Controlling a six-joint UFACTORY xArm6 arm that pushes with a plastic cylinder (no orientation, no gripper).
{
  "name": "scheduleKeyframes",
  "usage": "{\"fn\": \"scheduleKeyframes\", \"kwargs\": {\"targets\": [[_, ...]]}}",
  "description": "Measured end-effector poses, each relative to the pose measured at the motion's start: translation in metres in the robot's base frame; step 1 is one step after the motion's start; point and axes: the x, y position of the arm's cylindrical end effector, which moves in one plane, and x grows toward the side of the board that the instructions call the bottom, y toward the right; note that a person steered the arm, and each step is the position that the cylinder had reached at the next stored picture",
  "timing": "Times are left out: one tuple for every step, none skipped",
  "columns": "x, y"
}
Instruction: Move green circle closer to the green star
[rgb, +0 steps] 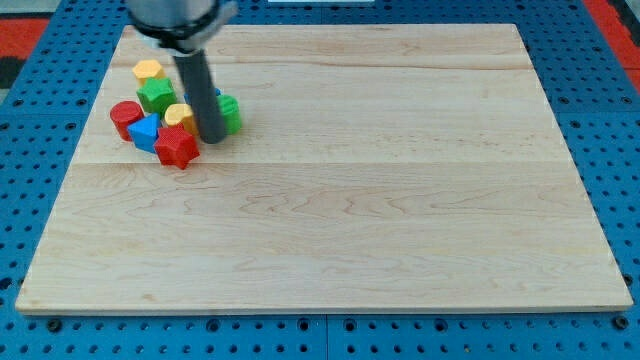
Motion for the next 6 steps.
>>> {"fn": "scheduleKeyframes", "kwargs": {"targets": [[0.017, 0.056], [-0.026, 0.101], [-0.045, 0.068], [-0.045, 0.015], [-0.044, 0.000], [-0.044, -0.024]]}}
